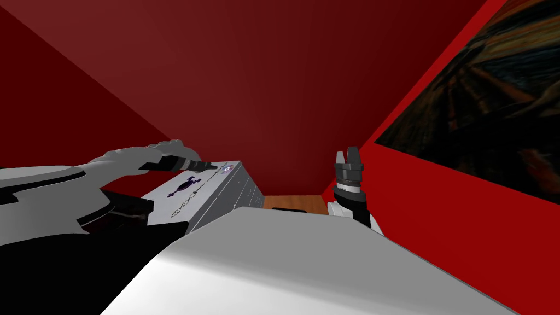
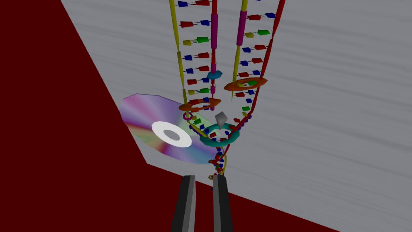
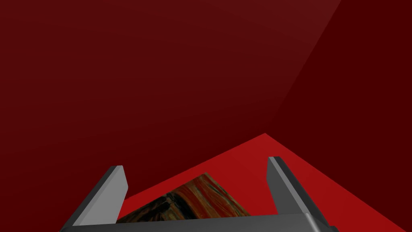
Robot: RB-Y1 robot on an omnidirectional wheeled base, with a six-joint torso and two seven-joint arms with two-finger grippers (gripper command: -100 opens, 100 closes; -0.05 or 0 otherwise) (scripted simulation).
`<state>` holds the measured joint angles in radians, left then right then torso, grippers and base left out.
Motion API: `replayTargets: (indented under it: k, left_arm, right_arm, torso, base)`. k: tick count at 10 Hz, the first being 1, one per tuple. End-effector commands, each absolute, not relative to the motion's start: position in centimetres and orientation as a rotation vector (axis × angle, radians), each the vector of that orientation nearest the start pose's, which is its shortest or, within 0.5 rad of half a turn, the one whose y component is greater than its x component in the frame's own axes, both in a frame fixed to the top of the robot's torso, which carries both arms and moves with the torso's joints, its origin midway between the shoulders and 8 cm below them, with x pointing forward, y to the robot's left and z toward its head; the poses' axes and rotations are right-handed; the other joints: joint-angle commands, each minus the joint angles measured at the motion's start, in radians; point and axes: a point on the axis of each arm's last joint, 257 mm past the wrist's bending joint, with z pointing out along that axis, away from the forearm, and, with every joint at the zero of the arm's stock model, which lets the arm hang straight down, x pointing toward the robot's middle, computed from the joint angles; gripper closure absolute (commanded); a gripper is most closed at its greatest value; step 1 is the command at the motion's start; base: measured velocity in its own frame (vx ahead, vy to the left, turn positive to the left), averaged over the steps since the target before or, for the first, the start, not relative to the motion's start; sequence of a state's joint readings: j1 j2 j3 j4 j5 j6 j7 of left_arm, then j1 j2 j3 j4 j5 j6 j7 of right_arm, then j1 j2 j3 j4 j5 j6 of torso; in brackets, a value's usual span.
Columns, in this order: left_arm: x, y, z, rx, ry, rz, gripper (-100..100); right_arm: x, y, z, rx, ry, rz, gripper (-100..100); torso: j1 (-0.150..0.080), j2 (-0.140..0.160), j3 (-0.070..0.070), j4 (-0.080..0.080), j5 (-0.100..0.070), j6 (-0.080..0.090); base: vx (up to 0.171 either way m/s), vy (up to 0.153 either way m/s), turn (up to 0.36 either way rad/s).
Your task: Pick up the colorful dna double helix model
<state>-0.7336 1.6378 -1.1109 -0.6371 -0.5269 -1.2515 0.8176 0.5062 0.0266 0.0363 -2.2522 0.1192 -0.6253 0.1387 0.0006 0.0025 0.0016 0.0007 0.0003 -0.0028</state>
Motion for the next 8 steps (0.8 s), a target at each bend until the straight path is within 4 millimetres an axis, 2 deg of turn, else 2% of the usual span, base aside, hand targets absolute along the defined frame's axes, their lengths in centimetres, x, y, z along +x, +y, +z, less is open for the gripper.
replayTargets:
  k: [1, 3, 4, 7, 8]
  left_arm:
    - [36.9, 65.5, -11.0, -0.279, 2.531, -0.304, -100]
    - [36.1, 67.5, -9.9, -0.305, 2.521, -0.23, -100]
    - [36.1, 67.5, -9.9, -0.305, 2.521, -0.23, -100]
    - [34.3, 71.7, -7.0, -0.36, 2.491, -0.065, -100]
    - [34.3, 71.7, -7.0, -0.36, 2.491, -0.065, -100]
  right_arm:
    - [33.1, -25.1, 3.2, 0.479, 0.628, 1.156, 0]
    - [33.1, -25.1, 3.2, 0.479, 0.628, 1.157, 0]
    - [33.1, -25.1, 3.2, 0.479, 0.628, 1.157, 0]
    - [33.1, -25.1, 3.2, 0.479, 0.628, 1.157, 0]
    - [33.1, -25.1, 3.2, 0.479, 0.628, 1.157, 0]
  torso:
    - [0.0, 0.0, 0.0, 0.0, 0.0, 0.0]
    - [-0.003, 0.007, 0.004, 0.002, 0.0, 0.0]
    - [-0.004, 0.006, 0.004, 0.002, -0.001, 0.0]
    - [-0.004, 0.004, 0.003, 0.001, -0.001, 0.0]
    - [-0.006, 0.006, 0.004, 0.001, -0.001, 0.0]
  base:
    - [-0.126, -0.028, 0.021]
    - [-0.133, -0.068, 0.013]
    - [-0.056, -0.042, 0.01]
    - [-0.094, -0.07, 0.023]
    - [-0.073, -0.071, 0.013]
